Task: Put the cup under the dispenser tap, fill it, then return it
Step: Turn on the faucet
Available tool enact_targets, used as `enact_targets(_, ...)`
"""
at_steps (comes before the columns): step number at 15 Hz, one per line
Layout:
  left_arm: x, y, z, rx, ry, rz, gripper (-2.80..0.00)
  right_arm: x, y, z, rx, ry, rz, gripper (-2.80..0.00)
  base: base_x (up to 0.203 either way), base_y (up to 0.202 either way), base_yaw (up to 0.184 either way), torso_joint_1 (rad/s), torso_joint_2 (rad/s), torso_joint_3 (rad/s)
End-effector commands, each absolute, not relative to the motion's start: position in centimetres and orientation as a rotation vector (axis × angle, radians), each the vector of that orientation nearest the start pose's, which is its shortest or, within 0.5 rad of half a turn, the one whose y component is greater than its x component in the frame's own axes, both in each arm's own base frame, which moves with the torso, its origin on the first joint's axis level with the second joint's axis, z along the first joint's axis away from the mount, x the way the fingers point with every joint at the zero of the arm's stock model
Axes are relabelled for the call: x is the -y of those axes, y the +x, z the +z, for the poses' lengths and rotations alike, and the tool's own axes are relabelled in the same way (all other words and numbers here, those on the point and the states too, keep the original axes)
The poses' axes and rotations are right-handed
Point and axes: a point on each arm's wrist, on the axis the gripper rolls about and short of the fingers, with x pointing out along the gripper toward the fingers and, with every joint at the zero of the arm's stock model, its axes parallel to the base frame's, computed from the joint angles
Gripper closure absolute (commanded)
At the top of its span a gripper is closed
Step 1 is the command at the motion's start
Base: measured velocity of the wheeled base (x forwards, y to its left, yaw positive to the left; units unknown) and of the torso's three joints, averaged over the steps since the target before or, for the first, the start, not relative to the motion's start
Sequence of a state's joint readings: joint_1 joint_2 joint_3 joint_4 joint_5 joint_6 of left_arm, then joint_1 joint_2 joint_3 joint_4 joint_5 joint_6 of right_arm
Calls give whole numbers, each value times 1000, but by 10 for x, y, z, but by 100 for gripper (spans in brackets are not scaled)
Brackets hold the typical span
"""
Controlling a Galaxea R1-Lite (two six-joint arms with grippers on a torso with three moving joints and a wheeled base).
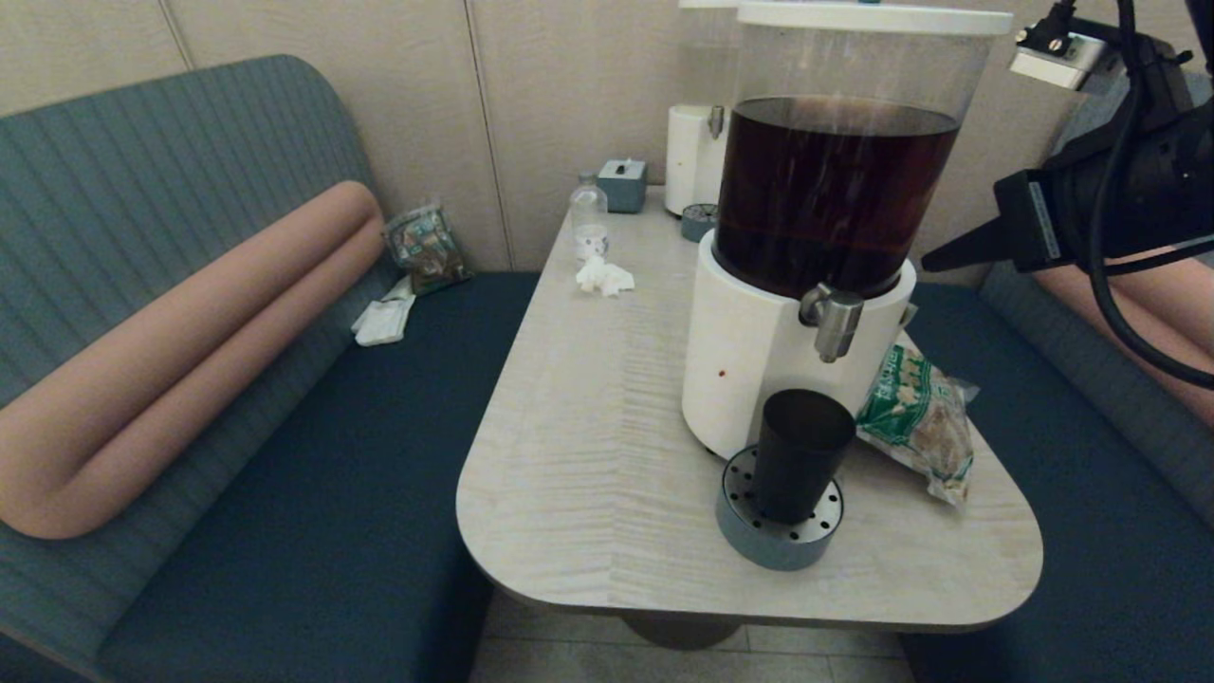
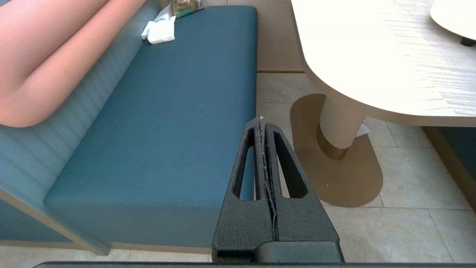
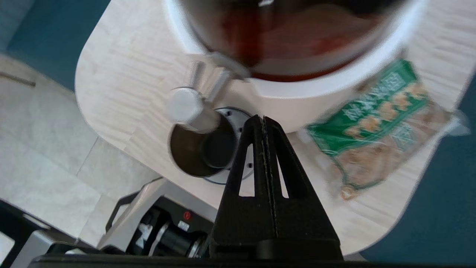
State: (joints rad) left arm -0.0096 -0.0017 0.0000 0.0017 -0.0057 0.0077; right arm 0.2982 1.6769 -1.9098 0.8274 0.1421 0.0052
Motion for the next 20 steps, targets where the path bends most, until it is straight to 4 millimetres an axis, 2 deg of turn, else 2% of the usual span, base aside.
enact_targets(1, 0, -23, 75, 0, 8, -17, 0, -96, 260, 349, -634, -15, 450, 0, 0, 0, 0, 0, 0, 0)
enact_targets(5, 0, -23, 75, 0, 8, -15, 0, -102, 263, 348, -672, 152, 469, 0, 0, 0, 0, 0, 0, 0)
enact_targets(8, 0, -23, 75, 0, 8, -15, 0, -103, 265, 347, -661, 155, 468, 0, 0, 0, 0, 0, 0, 0)
enact_targets(11, 0, -23, 75, 0, 8, -17, 0, -99, 268, 342, -620, 101, 375, 0, 0, 0, 0, 0, 0, 0)
enact_targets(13, 0, -23, 75, 0, 8, -16, 0, -103, 272, 333, -592, -17, 293, 0, 0, 0, 0, 0, 0, 0)
enact_targets(20, 0, -23, 75, 0, 8, -17, 0, -127, 272, 328, -555, -84, 287, 0, 0, 0, 0, 0, 0, 0)
